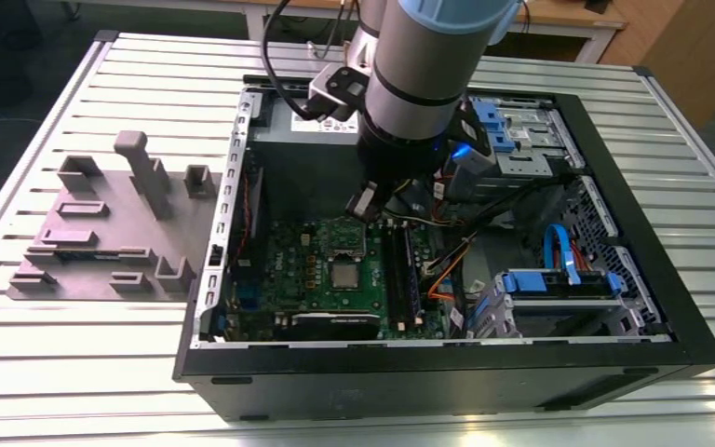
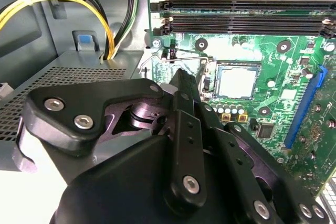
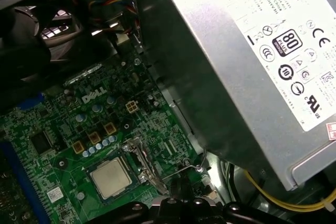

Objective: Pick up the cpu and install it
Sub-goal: 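Close the cpu cover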

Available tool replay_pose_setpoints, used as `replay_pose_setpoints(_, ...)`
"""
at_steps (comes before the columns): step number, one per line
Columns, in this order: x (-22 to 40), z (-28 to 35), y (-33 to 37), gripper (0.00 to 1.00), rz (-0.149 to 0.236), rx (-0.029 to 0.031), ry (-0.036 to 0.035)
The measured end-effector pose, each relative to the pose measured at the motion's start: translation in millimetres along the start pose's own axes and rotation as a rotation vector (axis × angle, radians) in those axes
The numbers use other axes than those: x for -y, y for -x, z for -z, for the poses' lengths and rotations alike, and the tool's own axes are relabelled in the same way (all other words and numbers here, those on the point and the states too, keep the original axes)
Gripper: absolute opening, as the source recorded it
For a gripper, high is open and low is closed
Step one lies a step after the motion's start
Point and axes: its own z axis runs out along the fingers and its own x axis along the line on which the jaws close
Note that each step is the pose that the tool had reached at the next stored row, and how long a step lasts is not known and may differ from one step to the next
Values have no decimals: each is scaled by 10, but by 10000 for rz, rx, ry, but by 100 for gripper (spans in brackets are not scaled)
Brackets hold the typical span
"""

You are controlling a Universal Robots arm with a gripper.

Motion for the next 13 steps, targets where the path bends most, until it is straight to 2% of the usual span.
replay_pose_setpoints(13, 17, 4, -28, 10, 1, 1, 0)
